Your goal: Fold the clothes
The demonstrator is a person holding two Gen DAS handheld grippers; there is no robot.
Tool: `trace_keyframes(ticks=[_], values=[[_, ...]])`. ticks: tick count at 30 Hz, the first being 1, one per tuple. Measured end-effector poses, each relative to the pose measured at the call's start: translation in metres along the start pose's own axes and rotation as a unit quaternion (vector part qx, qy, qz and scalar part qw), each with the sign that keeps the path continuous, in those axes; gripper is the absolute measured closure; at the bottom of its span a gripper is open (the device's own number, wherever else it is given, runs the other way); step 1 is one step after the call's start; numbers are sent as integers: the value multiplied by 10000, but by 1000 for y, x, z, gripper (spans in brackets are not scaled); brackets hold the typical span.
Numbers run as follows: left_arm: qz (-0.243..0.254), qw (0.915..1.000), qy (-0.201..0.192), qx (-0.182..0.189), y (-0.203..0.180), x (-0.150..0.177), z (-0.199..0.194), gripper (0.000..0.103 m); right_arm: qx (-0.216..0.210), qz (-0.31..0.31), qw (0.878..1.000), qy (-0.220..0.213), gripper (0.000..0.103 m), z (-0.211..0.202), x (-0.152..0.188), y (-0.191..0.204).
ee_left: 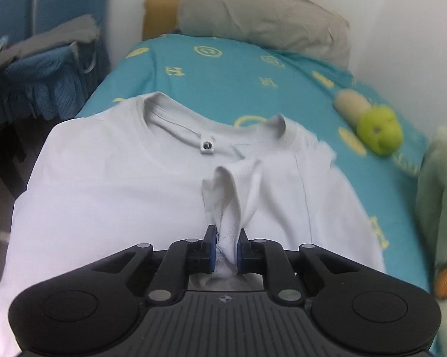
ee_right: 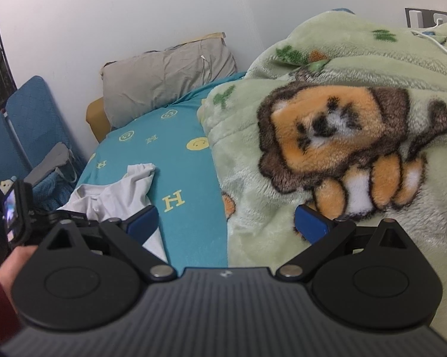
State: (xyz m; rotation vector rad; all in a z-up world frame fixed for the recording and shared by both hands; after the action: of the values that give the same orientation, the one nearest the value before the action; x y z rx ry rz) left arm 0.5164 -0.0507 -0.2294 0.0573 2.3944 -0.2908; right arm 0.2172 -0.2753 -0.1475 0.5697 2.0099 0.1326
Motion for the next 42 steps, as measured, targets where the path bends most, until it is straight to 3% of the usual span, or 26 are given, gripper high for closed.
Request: trace_keyframes(ticks=[1, 5, 6, 8, 12, 13, 20, 23, 27, 29, 30, 33, 36, 38, 40, 42], values=[[-281, 9996, -87, 51, 6, -7, -2, 93, -3, 5, 10000, 8, 3, 1, 1, 1], [-727, 9939, -200, -799, 33, -25, 2, 92, -61, -61, 9999, 71, 3, 3, 6, 7], [-752, 9917, -132, -1037, 39, -25, 8, 89, -59, -101, 9999, 92, 3, 4, 8, 10], [-850, 9904, 17, -1086, 45, -22, 15, 81, -67, -140, 9998, 97, 3, 5, 9, 12], [-1112, 9901, -166, -838, 48, -8, -5, 40, -74, -122, 9998, 105, 3, 5, 8, 11], [-1200, 9897, -209, -752, 49, -4, -14, 39, -86, -91, 9999, 92, 3, 4, 7, 10], [-2077, 9781, -137, -104, 64, 44, -69, 36, -165, -5, 9999, -6, 3, -7, 3, 9], [-2147, 9766, 69, 69, 63, 64, -67, 46, -174, -3, 9998, 18, 3, -7, 4, 11], [-1763, 9833, 46, 449, 45, 67, -59, 50, -181, -64, 9998, 53, 3, -7, 6, 13], [-1538, 9874, 52, 367, 38, 64, -56, 76, -194, -72, 9998, 73, 3, -6, 6, 13], [-1419, 9895, 19, 262, 38, 60, -56, 100, -201, -76, 9997, 83, 3, -6, 6, 14], [-1460, 9881, -339, -355, 54, 44, -57, 100, -209, -102, 9997, 117, 3, -4, 8, 14], [-1488, 9863, -182, -684, 68, 38, -48, 99, -250, -127, 9995, 165, 3, -1, 10, 16], [-1415, 9876, -135, -668, 65, 42, -54, 96, -284, -190, 9992, 189, 3, 1, 12, 19], [-1315, 9891, -152, -644, 60, 48, -67, 75, -337, -258, 9989, 196, 3, 1, 13, 22], [-1119, 9913, -179, -671, 53, 55, -85, 59, -409, -350, 9984, 177, 3, -1, 15, 27]])
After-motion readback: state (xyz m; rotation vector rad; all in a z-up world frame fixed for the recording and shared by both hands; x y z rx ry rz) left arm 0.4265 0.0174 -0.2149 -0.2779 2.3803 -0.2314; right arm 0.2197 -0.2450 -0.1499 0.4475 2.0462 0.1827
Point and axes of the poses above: each gripper's, at about its wrist camera, not at the fingertips, and z roughly the way its jaws point, y to its left, x to its underside, the point moved 7 cm from there along z, roughly the way its jaws point, and after that the axes turned 1 degree about -x, right-handed, at the moved point
